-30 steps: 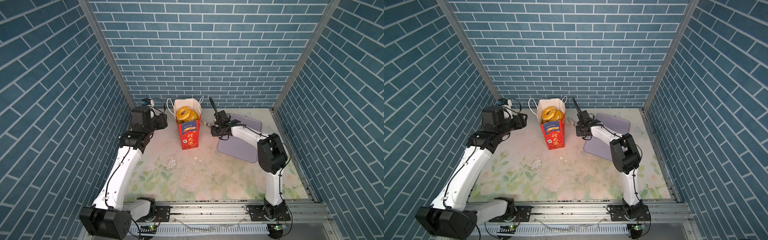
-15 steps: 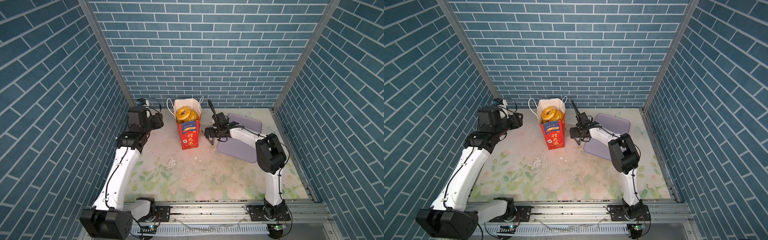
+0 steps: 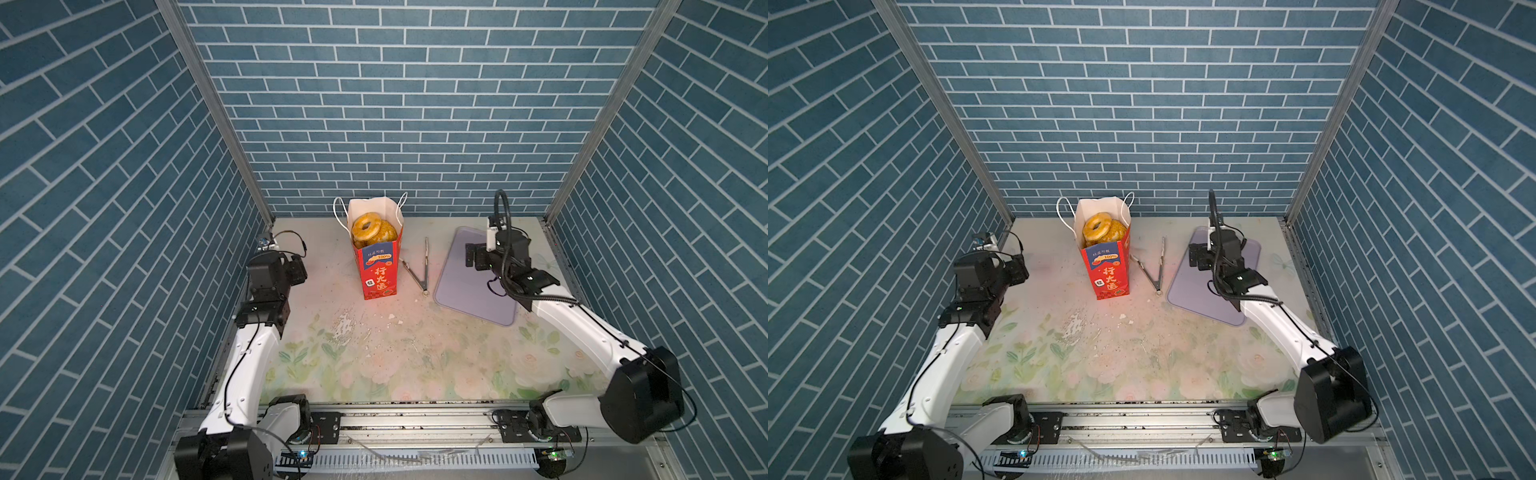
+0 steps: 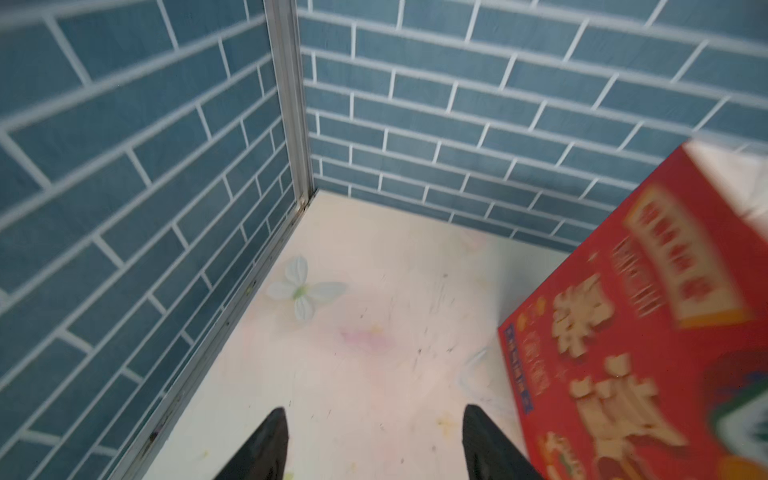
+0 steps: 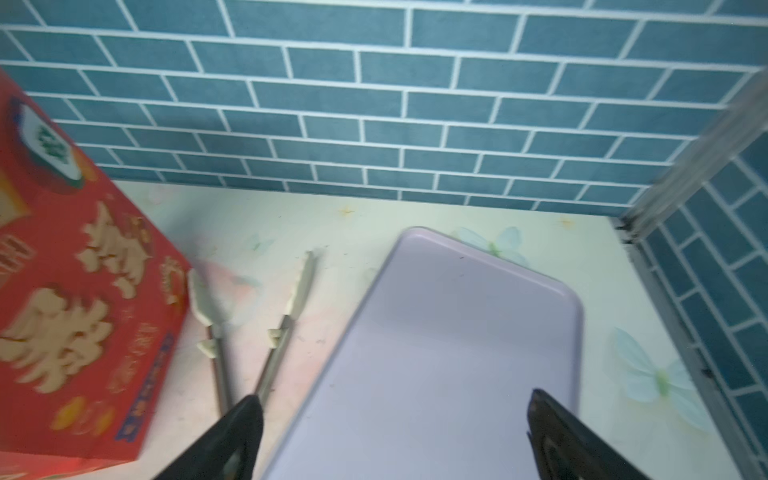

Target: Place the fake bread into the paper bag

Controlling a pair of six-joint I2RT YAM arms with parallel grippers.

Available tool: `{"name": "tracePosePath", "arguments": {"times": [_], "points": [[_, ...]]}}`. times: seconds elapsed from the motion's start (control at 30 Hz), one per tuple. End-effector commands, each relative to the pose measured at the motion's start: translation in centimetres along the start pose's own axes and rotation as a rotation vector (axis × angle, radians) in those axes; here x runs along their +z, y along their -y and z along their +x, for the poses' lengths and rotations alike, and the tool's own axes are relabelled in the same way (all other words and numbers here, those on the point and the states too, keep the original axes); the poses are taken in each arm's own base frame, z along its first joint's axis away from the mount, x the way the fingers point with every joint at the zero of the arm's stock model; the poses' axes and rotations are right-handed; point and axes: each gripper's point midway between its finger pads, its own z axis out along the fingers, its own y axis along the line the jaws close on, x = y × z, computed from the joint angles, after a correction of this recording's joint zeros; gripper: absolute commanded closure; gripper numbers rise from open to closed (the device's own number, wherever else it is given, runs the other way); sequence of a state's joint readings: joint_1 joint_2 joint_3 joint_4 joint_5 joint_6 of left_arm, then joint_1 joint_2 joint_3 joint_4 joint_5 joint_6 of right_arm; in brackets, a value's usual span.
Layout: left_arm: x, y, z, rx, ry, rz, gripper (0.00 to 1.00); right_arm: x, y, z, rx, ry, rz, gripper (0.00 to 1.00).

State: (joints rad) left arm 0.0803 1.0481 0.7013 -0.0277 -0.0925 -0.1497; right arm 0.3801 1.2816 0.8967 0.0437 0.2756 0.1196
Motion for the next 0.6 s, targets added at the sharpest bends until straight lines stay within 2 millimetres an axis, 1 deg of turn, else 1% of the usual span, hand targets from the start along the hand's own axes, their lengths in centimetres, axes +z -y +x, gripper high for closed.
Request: {"name": "tracePosePath", "arguments": {"times": [0.0, 0.03, 0.07, 0.13, 0.2, 0.23, 0.27, 0.3, 0.33, 0.37, 0.4, 0.43, 0.47, 0.5, 0.53, 0.57], "points": [[1.1, -2.1, 0.7, 0.034, 0.119, -0.137, 0.29, 0.5, 6.3, 4.6, -0.051, 0.014, 0.215, 0.01], [1.3, -2.7, 1.9, 0.041, 0.095, -0.177, 0.29, 0.3, 7.3, 6.2, -0.069, 0.005, 0.251, 0.01], [1.5, -3.1, 3.0, 0.049, 0.080, -0.208, 0.29, 0.2, 8.0, 7.7, -0.079, 0.010, 0.262, 0.01], [1.8, -3.1, 3.9, 0.057, 0.112, -0.230, 0.28, 0.3, 9.4, 10.3, -0.029, 0.043, 0.287, 0.01], [2.5, -2.5, 4.3, 0.058, 0.150, -0.203, 0.28, 0.9, 10.4, 12.1, 0.004, 0.062, 0.306, 0.01], [2.9, -2.1, 4.5, 0.071, 0.158, -0.190, 0.28, 1.1, 10.9, 11.9, -0.017, 0.081, 0.328, 0.01], [3.3, -1.8, 4.8, 0.081, 0.162, -0.184, 0.28, 1.4, 10.5, 12.0, -0.035, 0.079, 0.297, 0.01], [3.7, -1.6, 5.1, 0.070, 0.160, -0.172, 0.28, 1.6, 10.3, 11.7, -0.056, 0.121, 0.269, 0.01], [4.2, -1.0, 5.5, 0.087, 0.157, -0.147, 0.28, 1.7, 10.8, 12.2, -0.034, 0.130, 0.293, 0.01], [4.6, -0.6, 6.1, 0.106, 0.147, -0.139, 0.28, 1.7, 11.0, 12.8, -0.011, 0.143, 0.276, 0.01], [4.9, -0.2, 6.6, 0.126, 0.156, -0.134, 0.28, 1.3, 11.3, 13.1, 0.010, 0.186, 0.271, 0.01], [5.0, 0.4, 7.1, 0.147, 0.171, -0.117, 0.28, 1.0, 11.5, 13.7, 0.035, 0.202, 0.252, 0.01], [5.2, 0.9, 7.7, 0.168, 0.184, -0.108, 0.28, 1.1, 11.4, 14.1, 0.038, 0.218, 0.232, 0.01], [5.3, 1.8, 8.0, 0.204, 0.210, -0.092, 0.28, 1.0, 11.7, 13.5, 0.032, 0.255, 0.252, 0.01], [5.5, 2.9, 8.7, 0.248, 0.202, -0.060, 0.28, 1.1, 11.6, 13.5, 0.036, 0.231, 0.244, 0.01], [5.8, 3.7, 9.1, 0.291, 0.213, -0.047, 0.27, 1.8, 11.4, 13.9, 0.034, 0.173, 0.229, 0.01]]}}
